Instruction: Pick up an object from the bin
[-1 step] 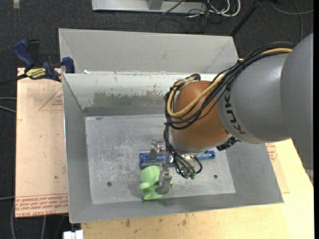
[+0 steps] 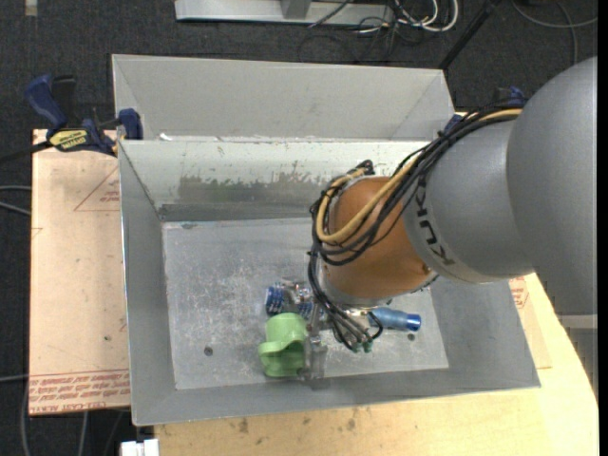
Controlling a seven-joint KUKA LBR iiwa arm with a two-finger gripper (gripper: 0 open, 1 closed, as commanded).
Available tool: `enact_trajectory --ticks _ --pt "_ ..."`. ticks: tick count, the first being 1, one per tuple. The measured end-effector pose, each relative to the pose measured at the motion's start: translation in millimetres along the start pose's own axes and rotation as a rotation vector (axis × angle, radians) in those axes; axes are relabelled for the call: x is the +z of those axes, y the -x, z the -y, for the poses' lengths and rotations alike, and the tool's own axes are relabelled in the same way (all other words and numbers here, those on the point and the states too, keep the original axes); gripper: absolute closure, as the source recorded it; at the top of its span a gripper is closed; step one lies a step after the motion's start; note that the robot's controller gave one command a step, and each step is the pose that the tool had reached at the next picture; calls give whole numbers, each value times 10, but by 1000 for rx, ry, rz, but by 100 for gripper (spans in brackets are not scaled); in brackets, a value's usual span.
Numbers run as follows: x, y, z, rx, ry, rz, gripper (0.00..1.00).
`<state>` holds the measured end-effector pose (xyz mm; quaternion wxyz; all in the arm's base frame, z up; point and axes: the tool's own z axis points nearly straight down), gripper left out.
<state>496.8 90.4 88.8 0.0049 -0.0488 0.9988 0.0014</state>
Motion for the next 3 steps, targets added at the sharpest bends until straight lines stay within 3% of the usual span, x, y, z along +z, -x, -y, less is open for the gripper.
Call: enact_trajectory --ticks 1,2,3 --pt "-5 23 0 4 2 8 100" --pt "21 929 -144 -349 3 19 100" --pt "-1134 795 -204 -217 0 1 100"
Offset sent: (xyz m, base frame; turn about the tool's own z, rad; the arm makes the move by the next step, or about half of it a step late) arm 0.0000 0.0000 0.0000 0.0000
